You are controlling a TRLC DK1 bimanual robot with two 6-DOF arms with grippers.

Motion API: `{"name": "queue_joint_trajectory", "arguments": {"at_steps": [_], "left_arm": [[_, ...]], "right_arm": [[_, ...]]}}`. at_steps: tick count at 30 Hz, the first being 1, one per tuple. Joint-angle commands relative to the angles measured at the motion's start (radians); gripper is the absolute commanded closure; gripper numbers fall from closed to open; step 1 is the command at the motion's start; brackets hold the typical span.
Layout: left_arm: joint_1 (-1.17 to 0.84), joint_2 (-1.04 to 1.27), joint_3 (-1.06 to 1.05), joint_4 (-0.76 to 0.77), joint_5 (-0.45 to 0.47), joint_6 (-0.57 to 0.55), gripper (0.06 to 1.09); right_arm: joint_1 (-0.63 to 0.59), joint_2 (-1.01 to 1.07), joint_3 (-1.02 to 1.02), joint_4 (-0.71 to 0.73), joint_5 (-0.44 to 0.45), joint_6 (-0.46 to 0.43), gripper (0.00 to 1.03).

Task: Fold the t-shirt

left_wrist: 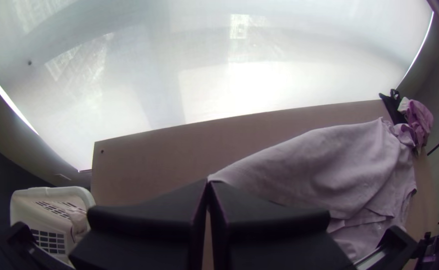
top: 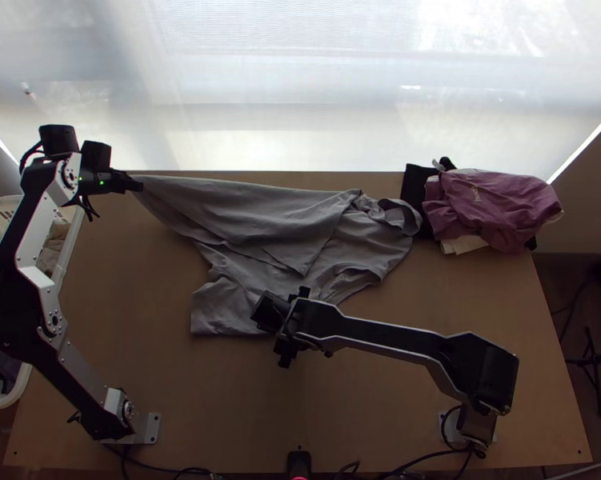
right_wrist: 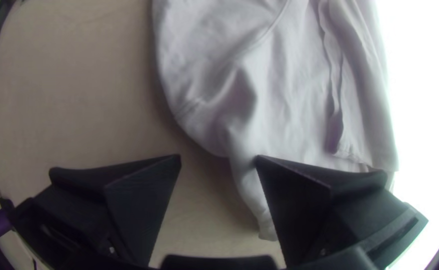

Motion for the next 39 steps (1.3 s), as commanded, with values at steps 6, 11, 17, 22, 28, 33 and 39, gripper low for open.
{"name": "queue_joint_trajectory", "arguments": {"at_steps": [6,11,17,22,28,33,39], "left_arm": [[0.0,0.012,0.011,-0.001,0.001,0.009,0.99],[0.0,0.017,0.019,-0.001,0.003,0.009,0.99],[-0.001,0.017,0.022,-0.013,0.003,0.009,0.99],[0.013,-0.019,0.051,-0.12,0.011,0.008,0.99],[0.026,-0.14,0.062,-0.315,0.032,0.031,0.99],[0.092,-0.207,0.129,-0.574,0.035,0.08,0.99],[0.226,-0.333,0.14,-0.806,0.006,0.206,0.99]], "right_arm": [[-0.007,0.061,0.0,0.101,0.015,-0.051,0.54],[-0.007,0.058,0.007,0.125,0.009,-0.119,1.0],[-0.025,-0.076,0.044,0.055,-0.056,-0.105,1.0],[-0.09,-0.22,0.188,-0.207,-0.238,-0.093,1.0],[-0.238,-0.336,0.397,-0.493,-0.413,-0.102,1.0],[-0.318,-0.474,0.417,-0.625,-0.478,-0.139,1.0],[-0.482,-0.652,0.385,-0.726,-0.616,-0.149,1.0]]}}
